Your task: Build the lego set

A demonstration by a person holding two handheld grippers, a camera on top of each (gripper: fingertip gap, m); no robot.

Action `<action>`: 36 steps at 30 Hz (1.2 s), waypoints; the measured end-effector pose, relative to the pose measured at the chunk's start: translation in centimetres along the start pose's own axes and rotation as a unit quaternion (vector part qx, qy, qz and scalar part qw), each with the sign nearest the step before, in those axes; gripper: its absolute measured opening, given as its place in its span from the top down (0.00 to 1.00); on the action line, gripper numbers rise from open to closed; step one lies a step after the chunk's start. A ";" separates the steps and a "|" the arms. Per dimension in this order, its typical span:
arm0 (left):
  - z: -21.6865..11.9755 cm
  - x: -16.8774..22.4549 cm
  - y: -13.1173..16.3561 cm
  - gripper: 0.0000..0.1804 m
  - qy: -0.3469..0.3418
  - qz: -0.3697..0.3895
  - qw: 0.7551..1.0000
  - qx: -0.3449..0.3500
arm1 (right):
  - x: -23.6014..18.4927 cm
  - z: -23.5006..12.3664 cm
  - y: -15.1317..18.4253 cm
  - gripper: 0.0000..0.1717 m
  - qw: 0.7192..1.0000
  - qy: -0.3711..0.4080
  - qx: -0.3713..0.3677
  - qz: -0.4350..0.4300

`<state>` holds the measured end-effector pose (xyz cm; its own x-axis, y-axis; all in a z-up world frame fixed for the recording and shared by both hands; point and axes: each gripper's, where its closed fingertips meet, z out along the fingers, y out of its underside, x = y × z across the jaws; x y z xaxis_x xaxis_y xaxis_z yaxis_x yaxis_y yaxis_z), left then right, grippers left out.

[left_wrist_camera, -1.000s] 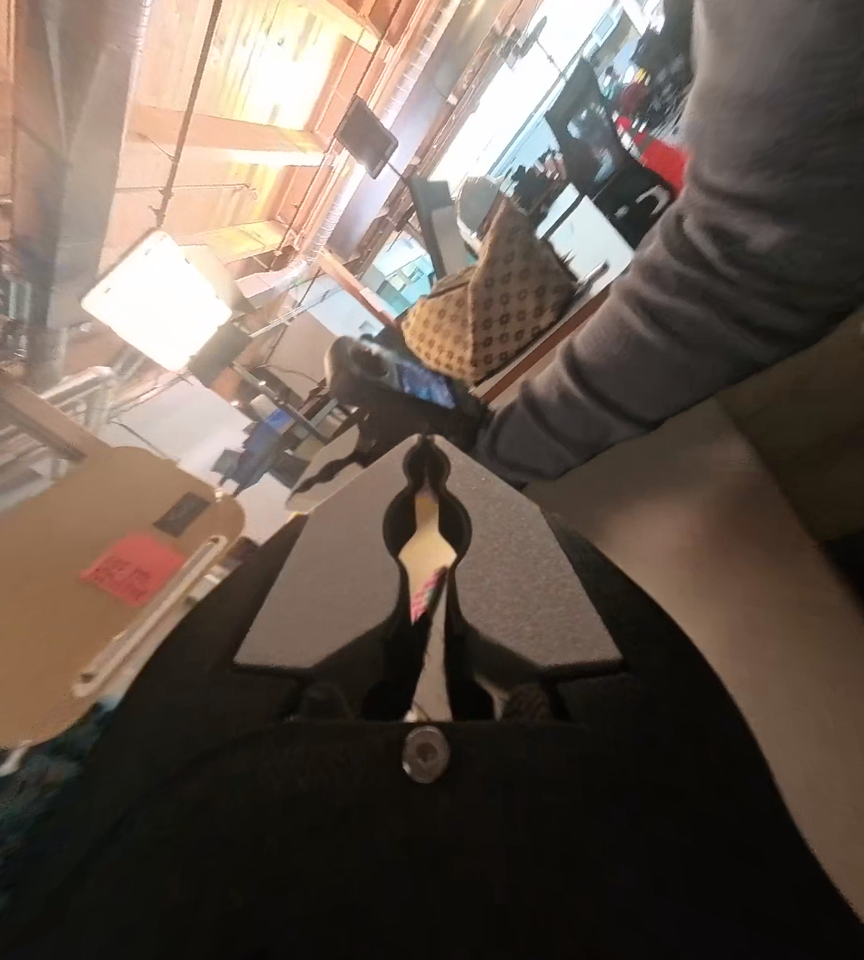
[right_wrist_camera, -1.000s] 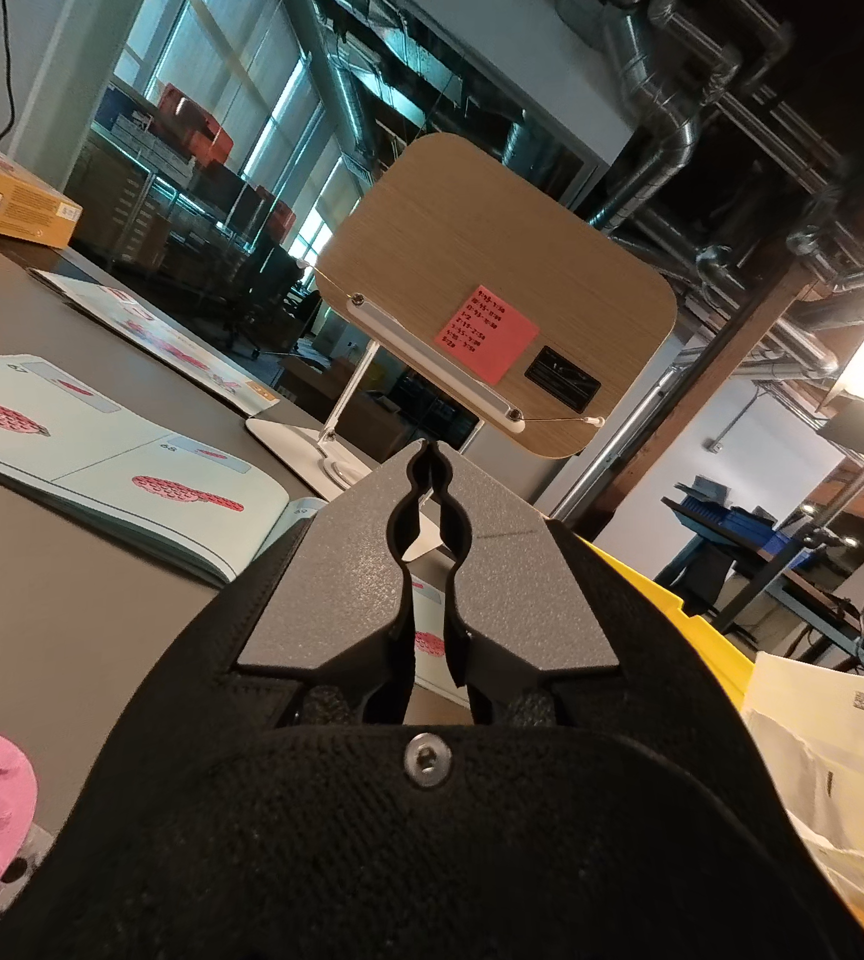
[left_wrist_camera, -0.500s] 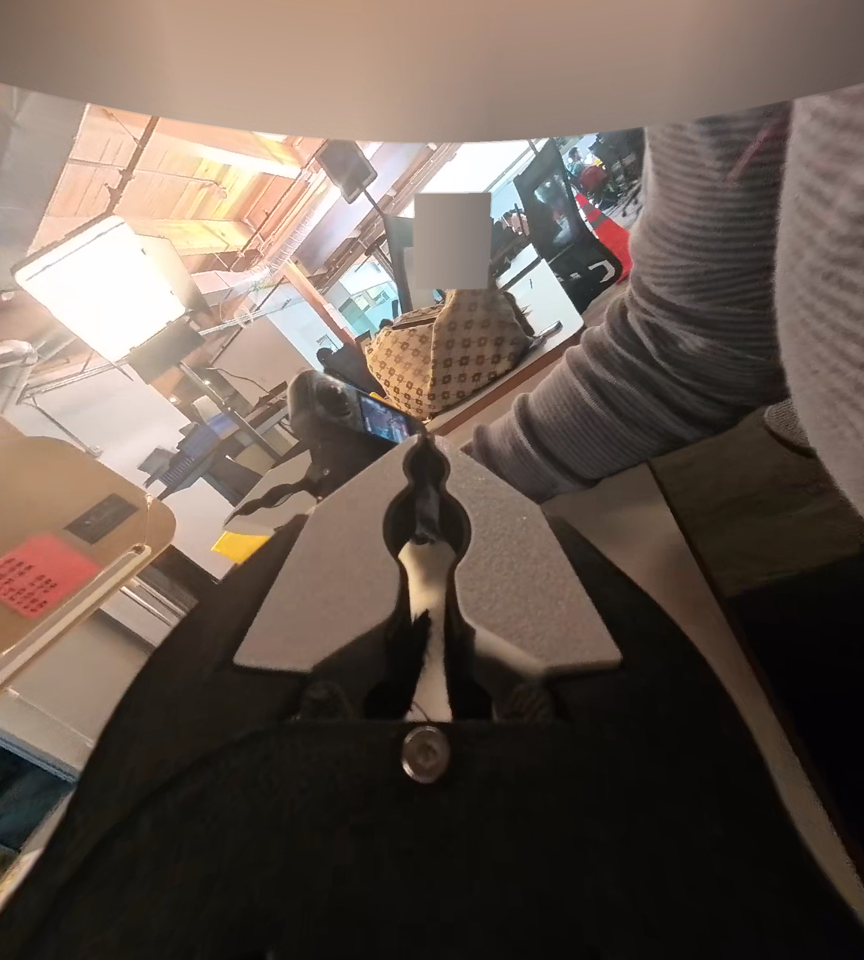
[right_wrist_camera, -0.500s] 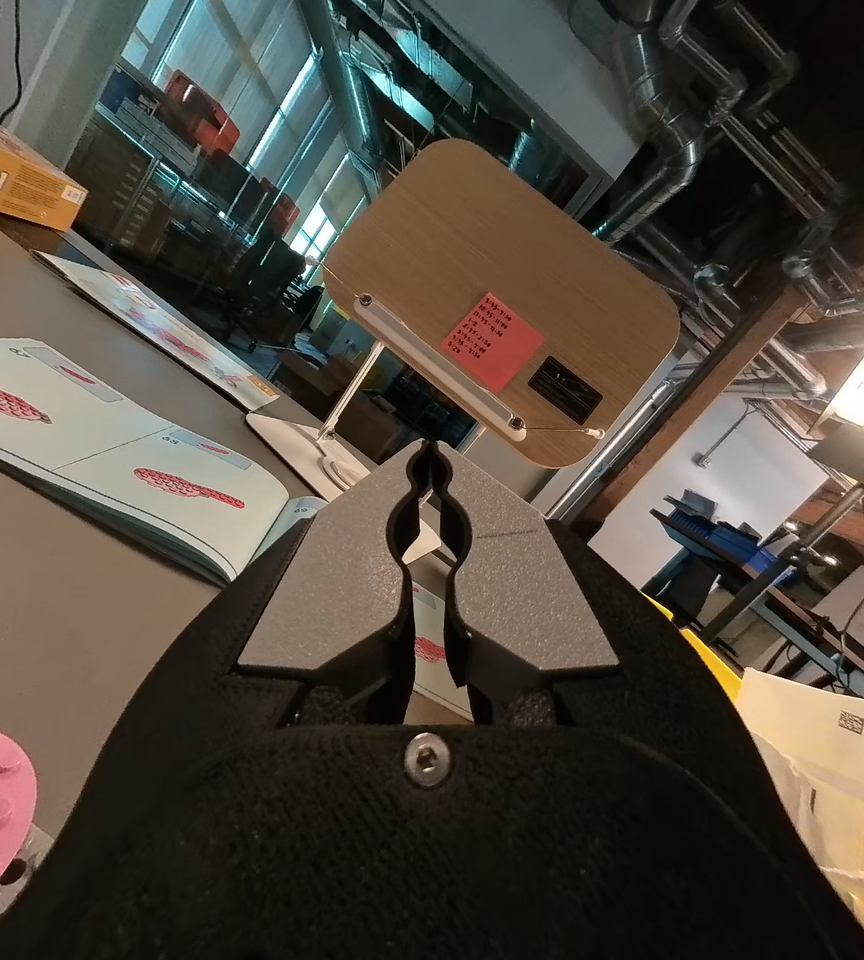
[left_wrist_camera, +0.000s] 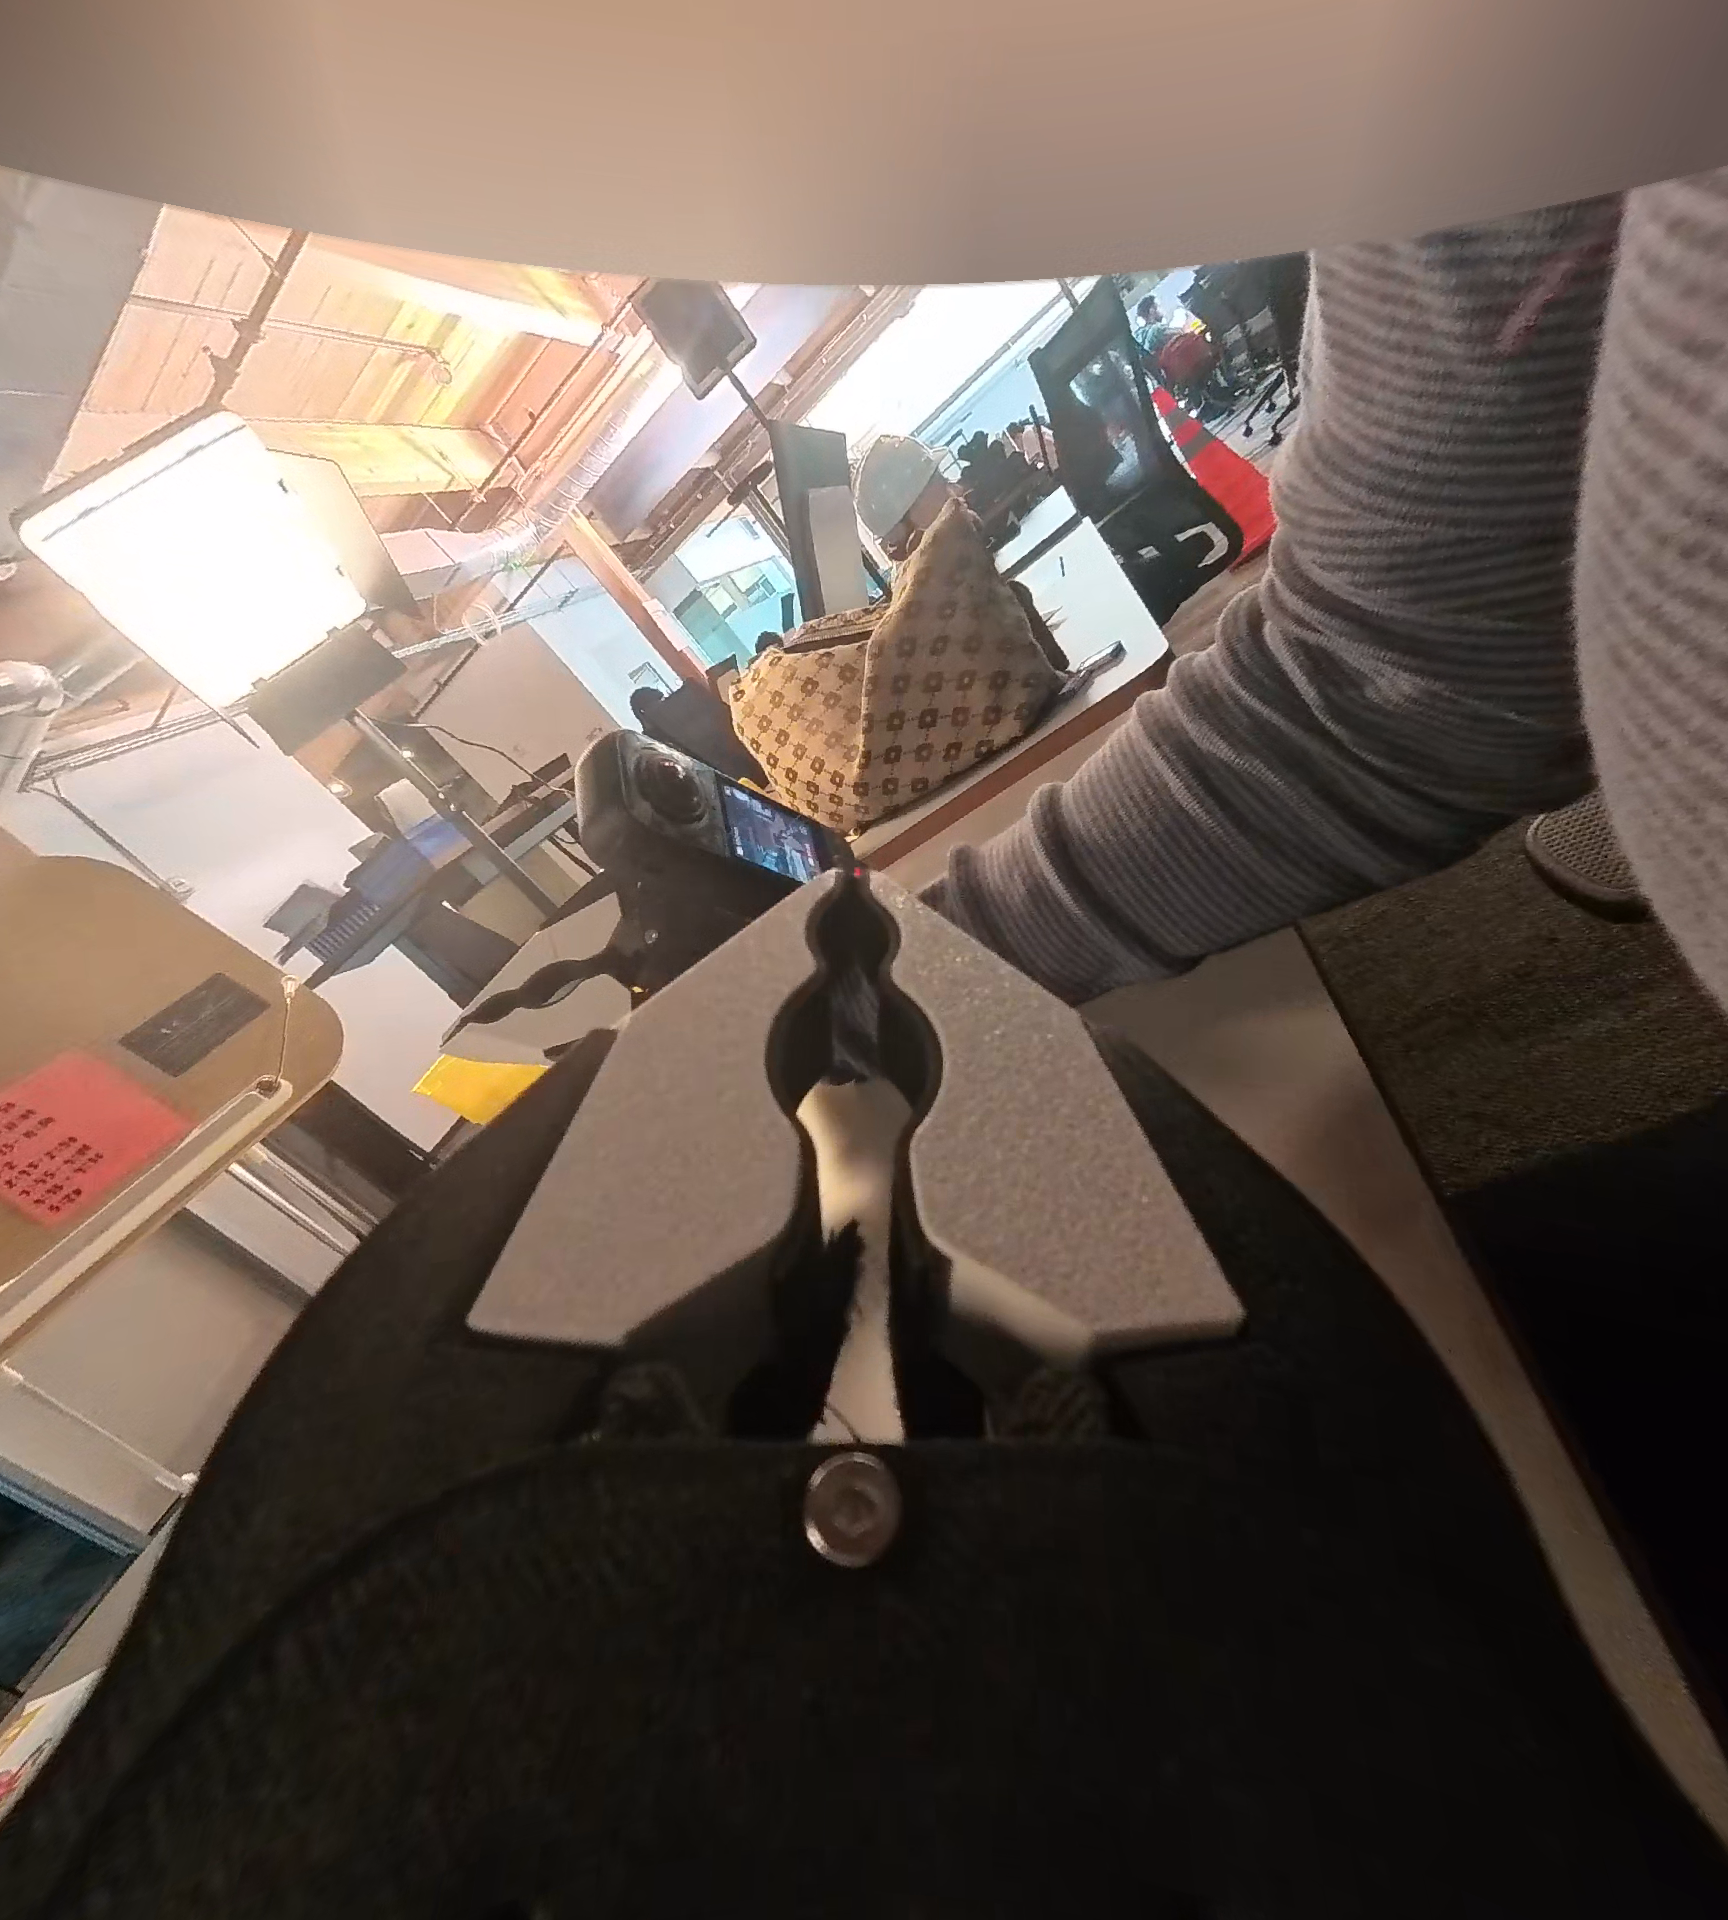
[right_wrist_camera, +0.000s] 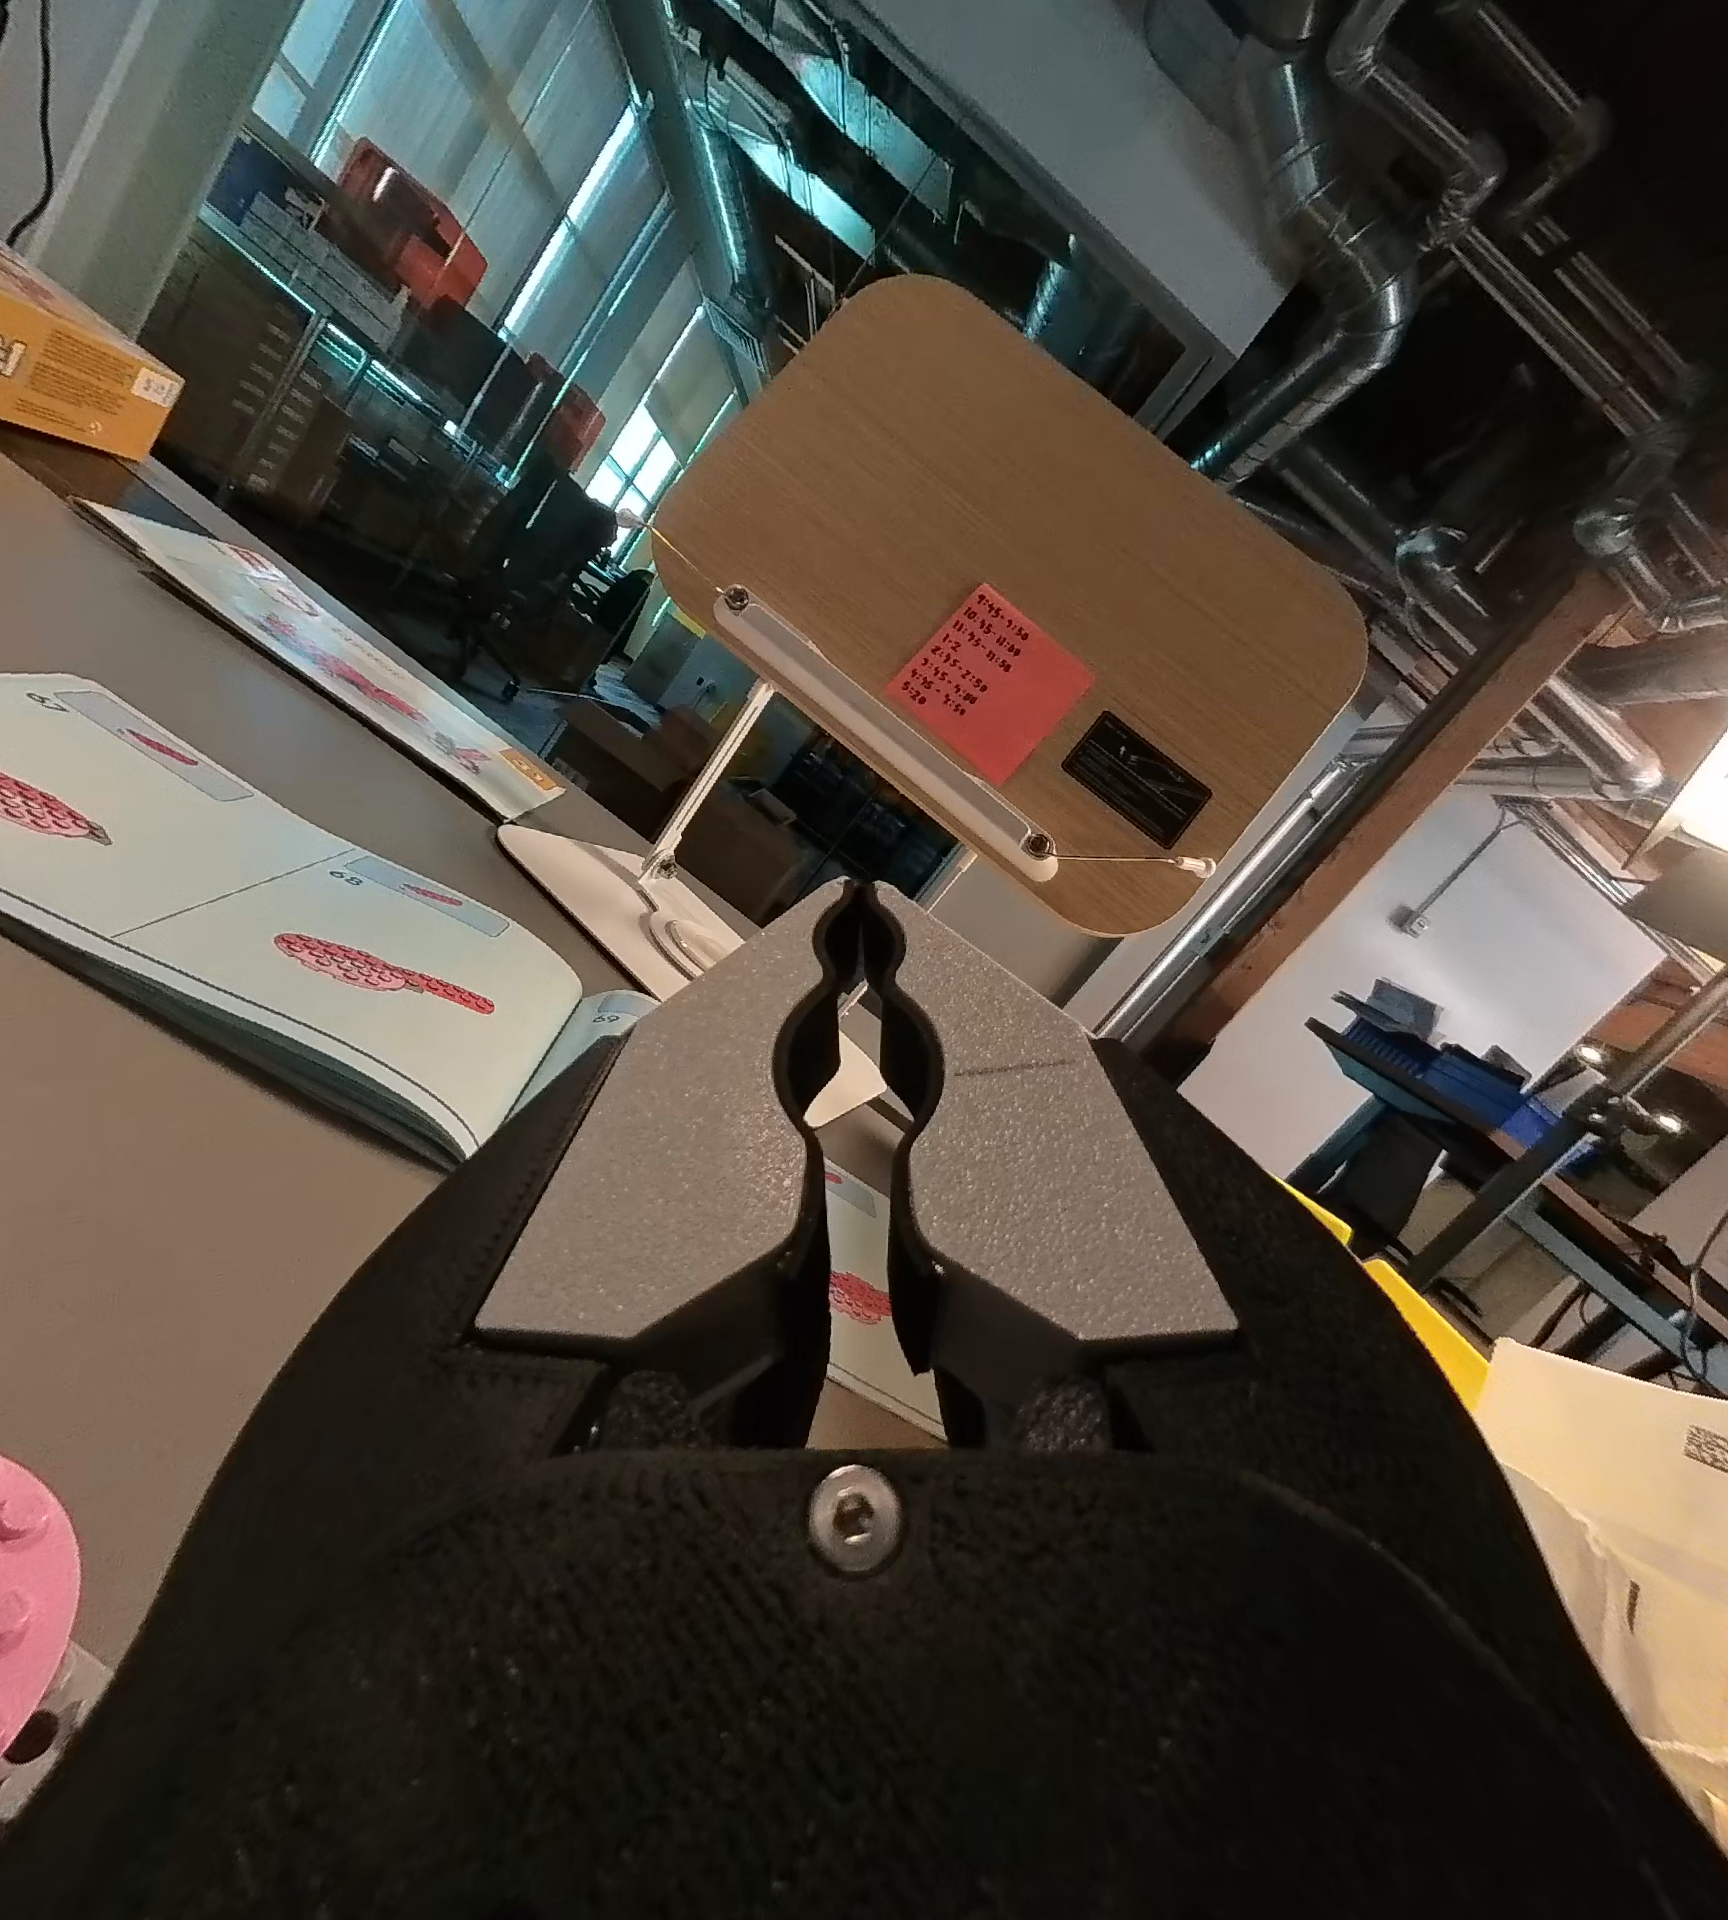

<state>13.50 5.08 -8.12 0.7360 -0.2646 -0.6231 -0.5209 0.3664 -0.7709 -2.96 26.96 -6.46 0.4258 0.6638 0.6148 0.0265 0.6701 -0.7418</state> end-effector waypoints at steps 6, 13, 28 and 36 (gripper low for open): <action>0.0 0.0 0.0 1.00 0.000 0.000 1.000 0.000 | -0.1 0.0 0.0 1.00 1.000 -0.002 -0.001 0.000; -0.1 0.0 0.0 1.00 0.001 -0.001 1.000 0.000 | -0.1 0.0 0.0 1.00 1.000 -0.003 -0.001 -0.001; -0.1 0.0 0.0 1.00 0.001 -0.002 1.000 0.001 | -0.2 0.1 0.1 1.00 1.000 -0.006 -0.002 -0.001; -0.1 0.0 0.0 1.00 0.001 -0.002 1.000 0.001 | -0.3 0.1 0.1 1.00 1.000 -0.006 -0.002 -0.001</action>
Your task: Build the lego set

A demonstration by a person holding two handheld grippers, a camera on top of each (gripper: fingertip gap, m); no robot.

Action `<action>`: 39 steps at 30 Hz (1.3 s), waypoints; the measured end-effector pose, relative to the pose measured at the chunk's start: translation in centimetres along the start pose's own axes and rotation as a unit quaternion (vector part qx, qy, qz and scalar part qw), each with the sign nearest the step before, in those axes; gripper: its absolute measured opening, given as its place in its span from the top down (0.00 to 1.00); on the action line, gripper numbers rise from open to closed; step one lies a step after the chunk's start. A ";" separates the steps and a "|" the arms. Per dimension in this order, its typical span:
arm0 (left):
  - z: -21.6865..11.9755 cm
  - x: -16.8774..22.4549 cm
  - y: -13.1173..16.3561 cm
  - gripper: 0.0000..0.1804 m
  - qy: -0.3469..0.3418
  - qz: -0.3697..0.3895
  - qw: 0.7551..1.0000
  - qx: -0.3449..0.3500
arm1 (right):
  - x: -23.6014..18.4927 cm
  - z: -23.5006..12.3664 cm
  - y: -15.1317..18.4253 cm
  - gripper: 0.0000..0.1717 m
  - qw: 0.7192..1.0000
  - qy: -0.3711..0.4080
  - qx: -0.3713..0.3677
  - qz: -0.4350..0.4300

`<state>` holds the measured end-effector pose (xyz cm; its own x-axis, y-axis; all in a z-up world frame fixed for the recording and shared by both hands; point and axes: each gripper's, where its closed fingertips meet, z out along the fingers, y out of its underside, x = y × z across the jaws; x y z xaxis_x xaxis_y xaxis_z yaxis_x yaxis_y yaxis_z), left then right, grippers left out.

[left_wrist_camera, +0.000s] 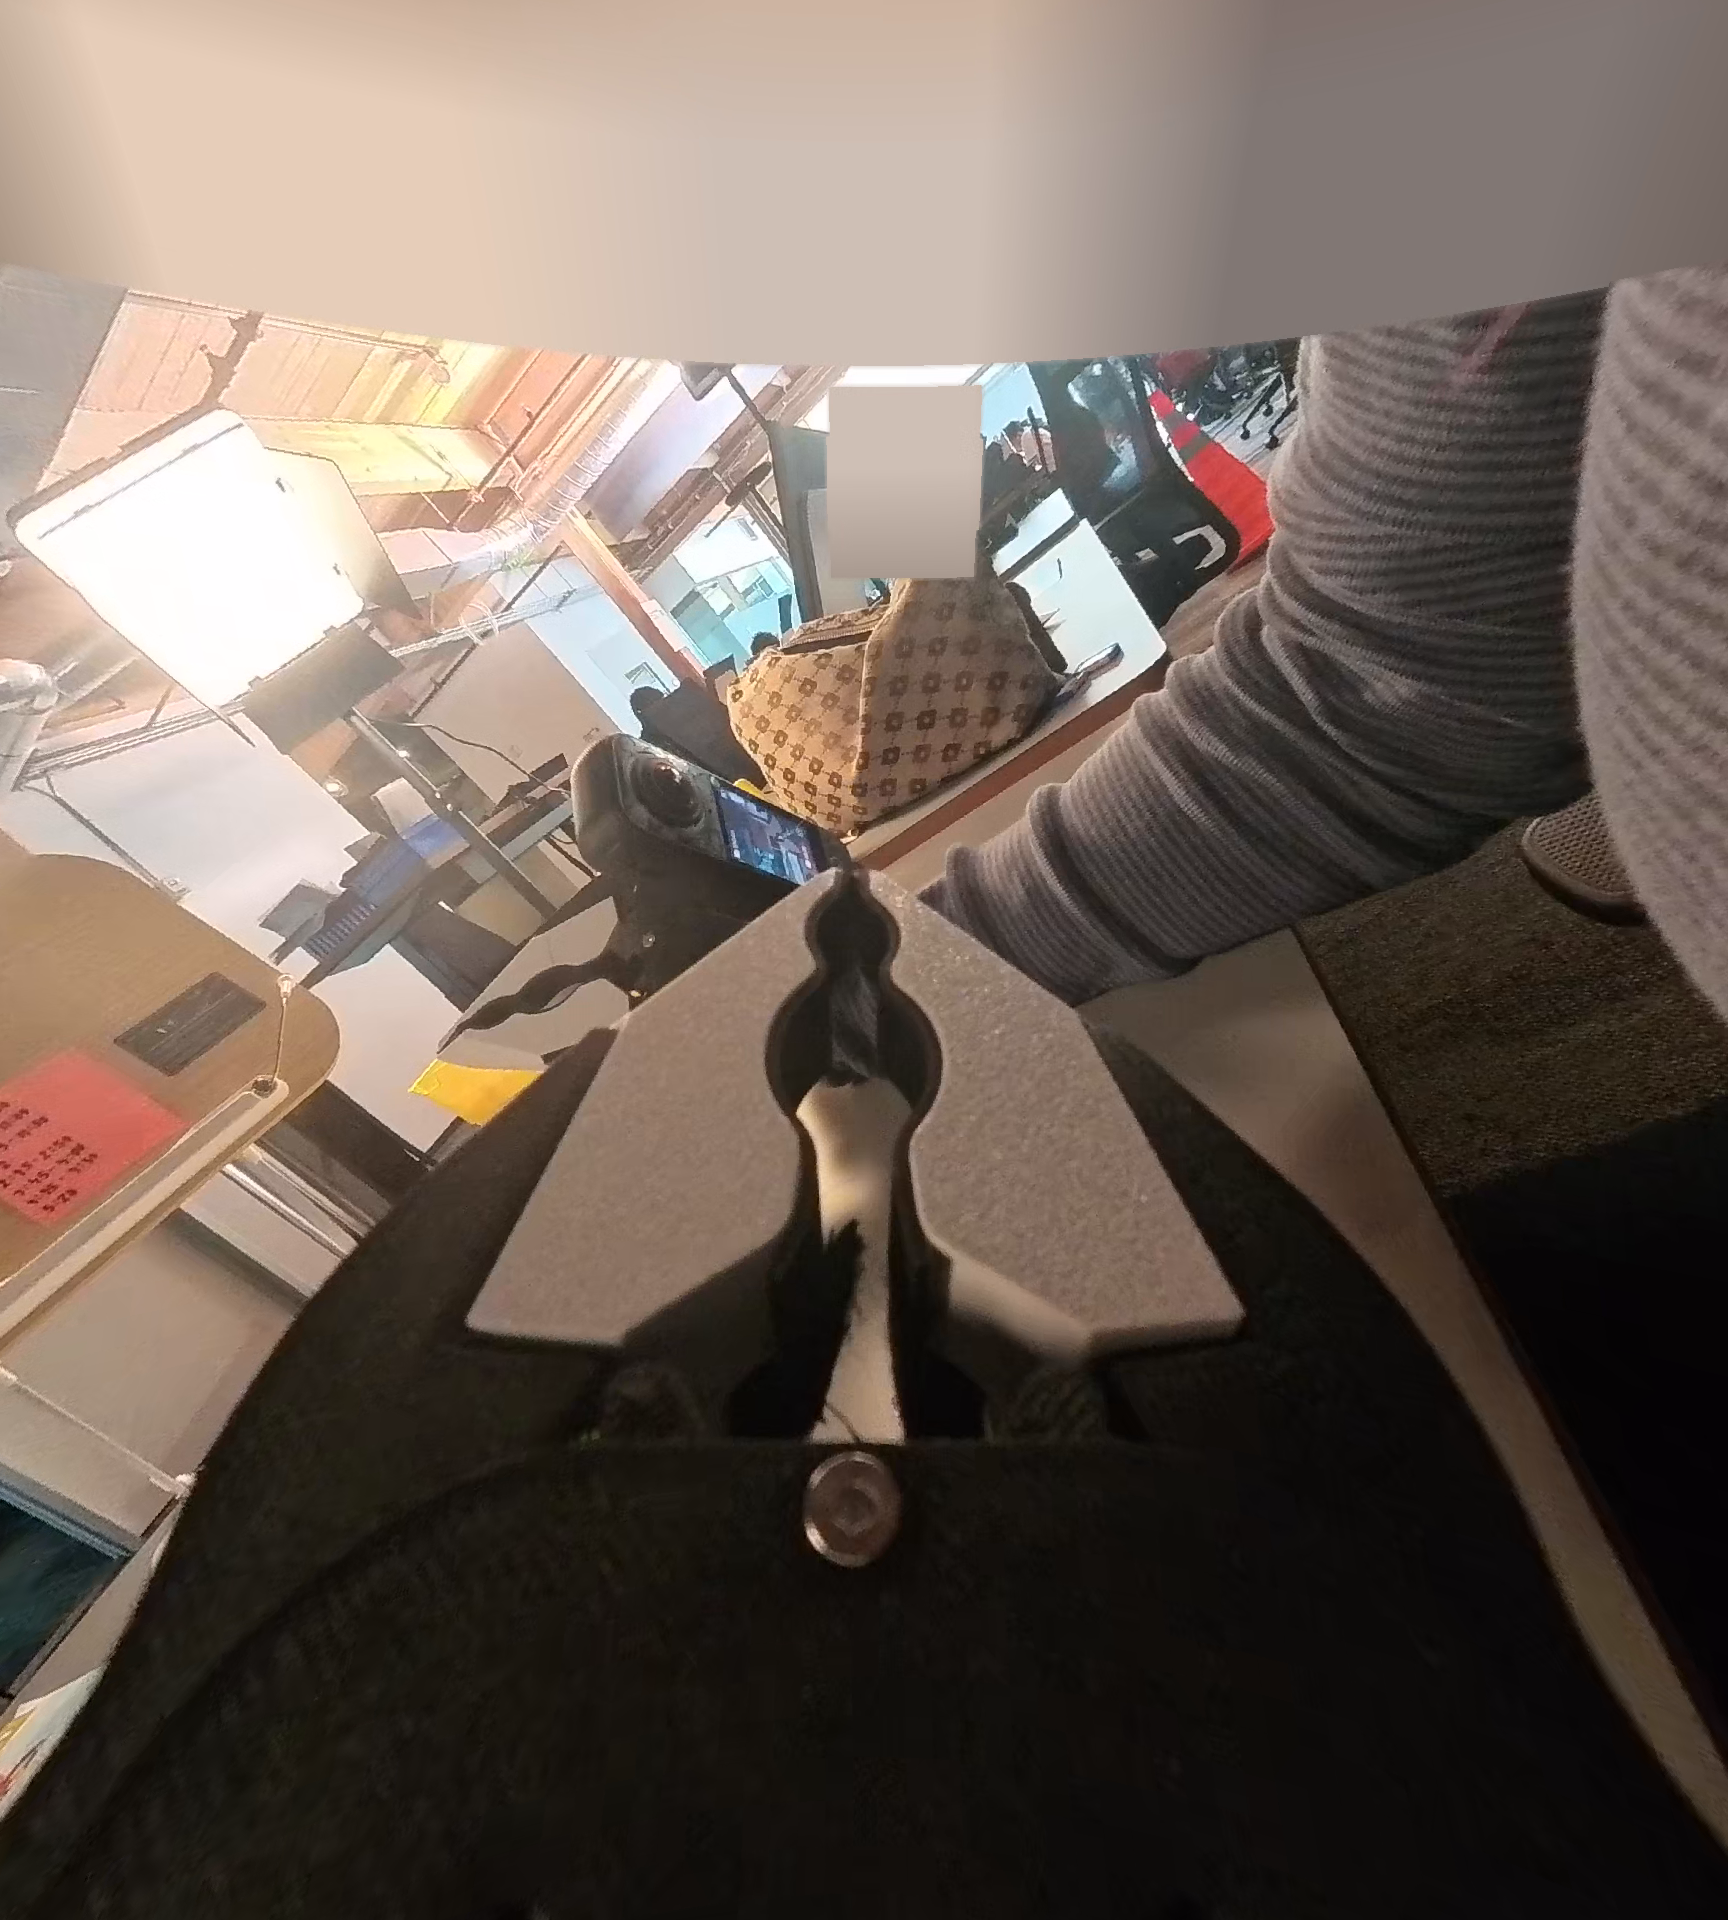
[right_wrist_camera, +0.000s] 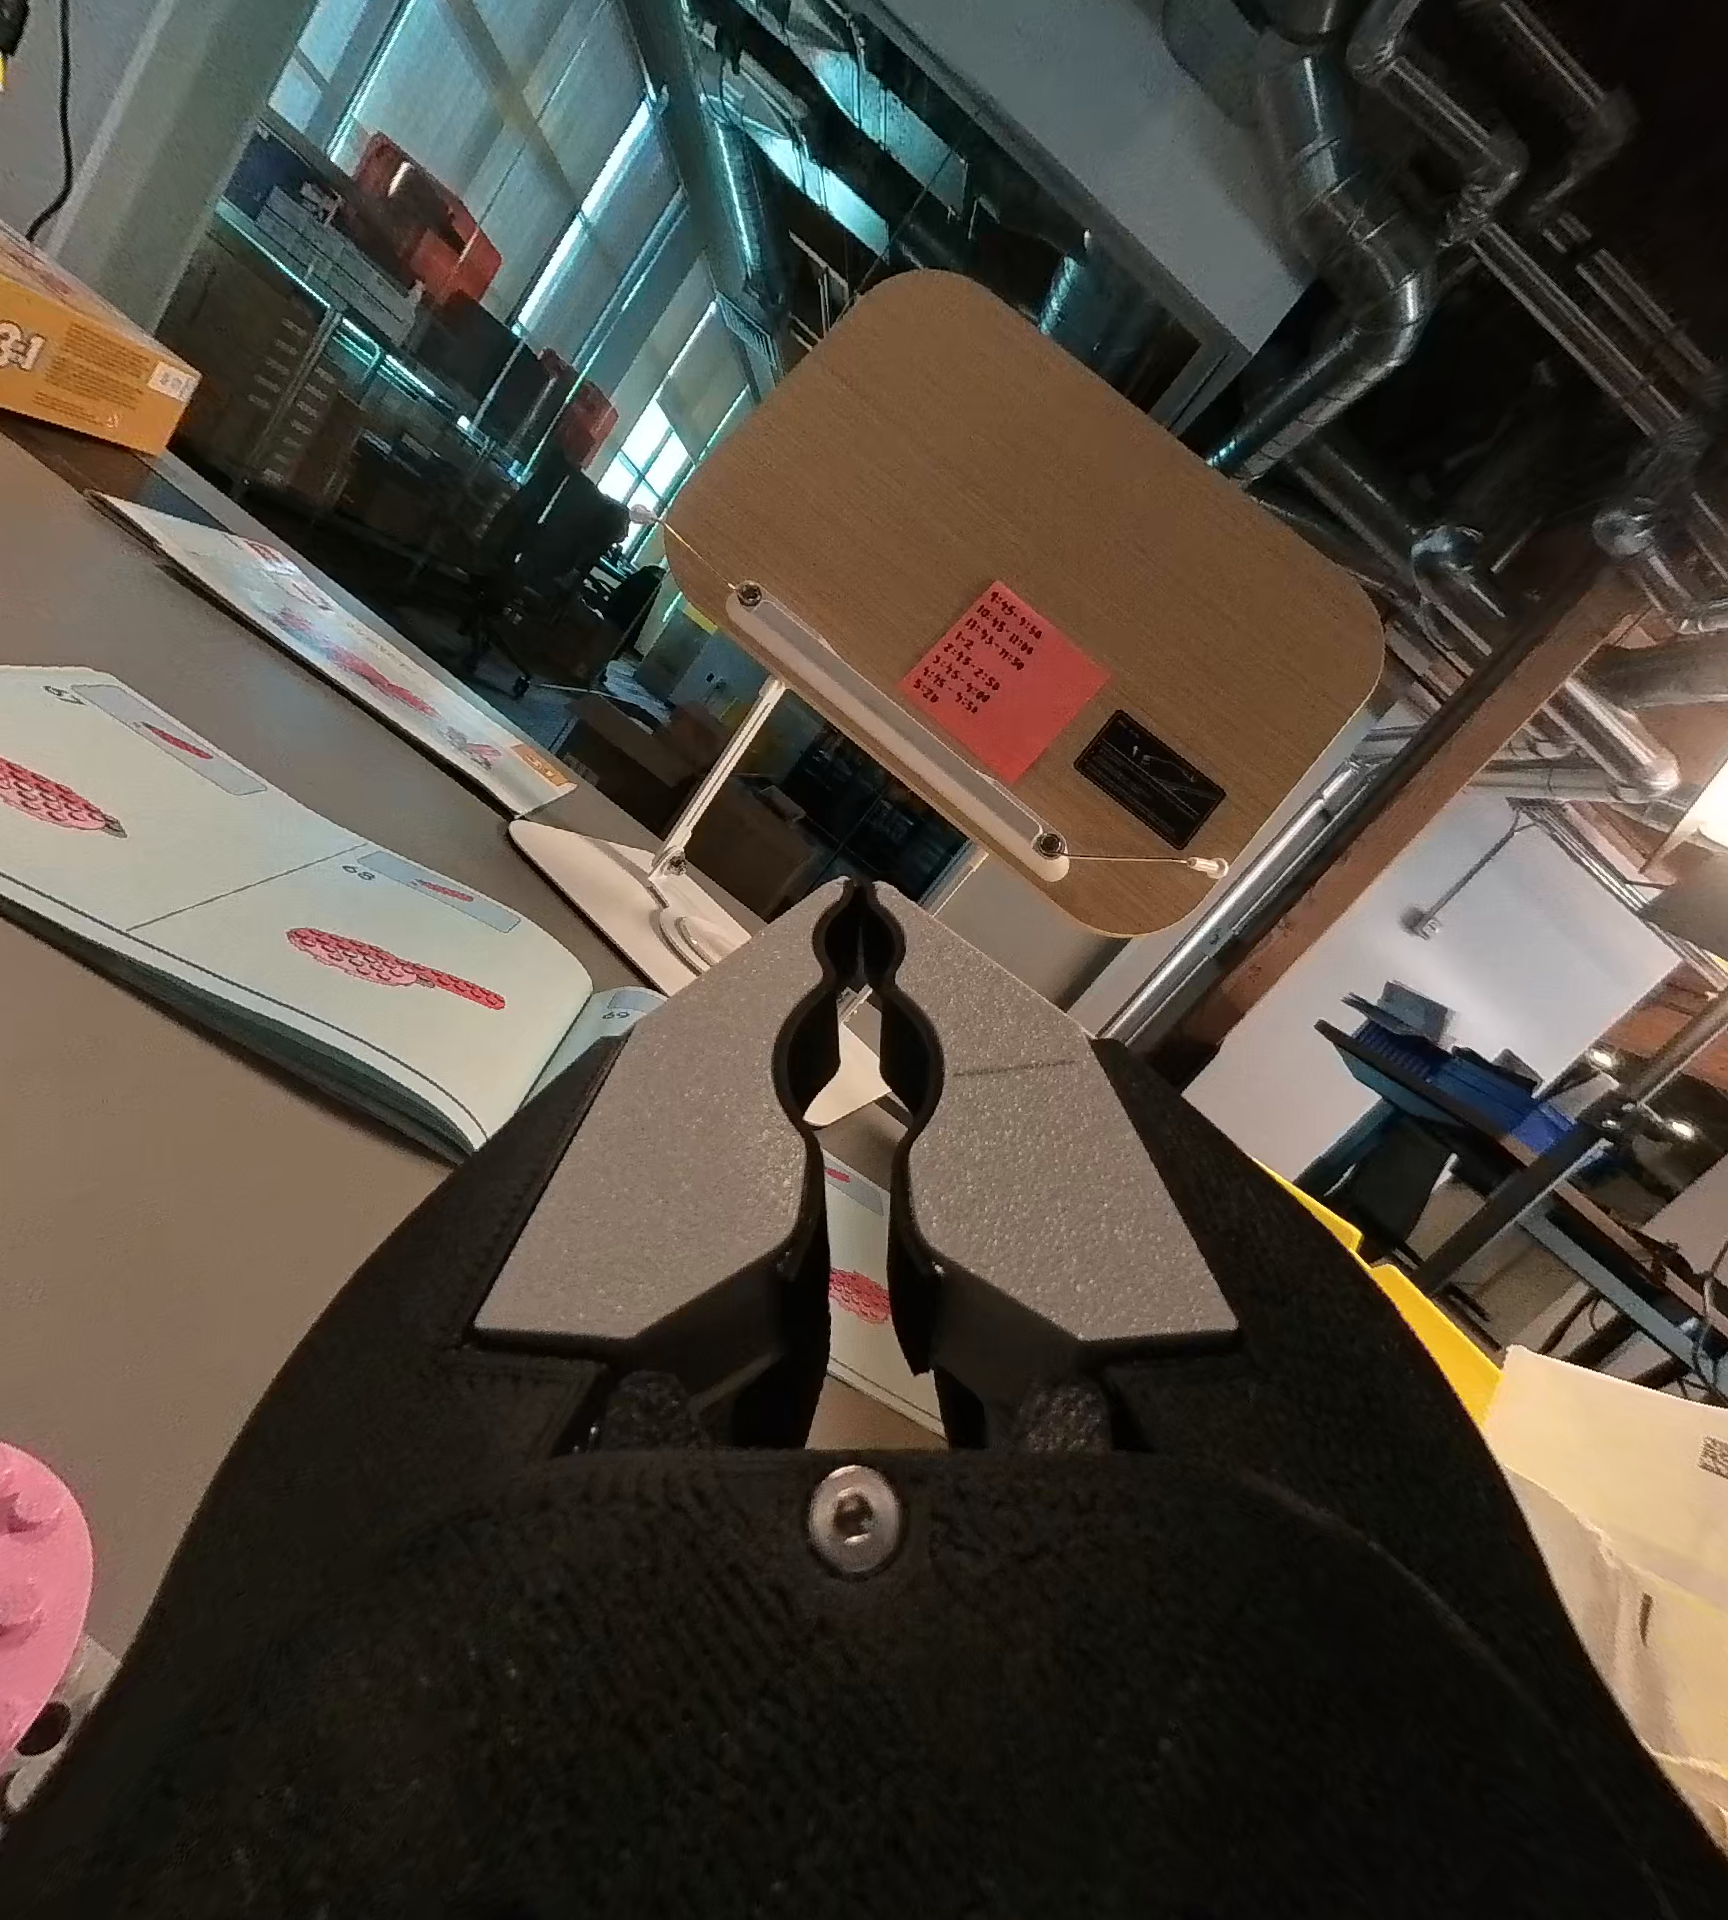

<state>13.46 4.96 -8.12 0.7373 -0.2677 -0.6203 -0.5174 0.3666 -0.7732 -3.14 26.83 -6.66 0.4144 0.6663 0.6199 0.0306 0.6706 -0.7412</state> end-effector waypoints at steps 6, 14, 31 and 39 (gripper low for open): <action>0.0 -0.1 0.0 1.00 0.000 0.000 1.000 0.001 | 0.0 0.0 0.0 1.00 1.000 -0.001 0.000 0.000; 0.0 -0.1 0.0 1.00 0.000 0.000 1.000 0.000 | -0.1 0.0 0.0 1.00 1.000 -0.003 -0.001 0.000; -2.8 -8.3 1.8 1.00 -0.151 -0.010 0.986 -0.063 | 0.8 0.0 0.4 1.00 0.999 0.006 0.002 0.038; -16.5 -17.6 -1.8 0.92 -0.386 -0.136 0.907 -0.102 | 1.5 0.1 0.7 1.00 0.998 0.017 0.002 0.063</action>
<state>-5.74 -5.75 2.03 0.8930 0.4091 -0.1878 -0.2832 0.1863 -0.9408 -2.63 28.31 -6.20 0.4457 0.7335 0.5131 -0.0279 0.5843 -0.8110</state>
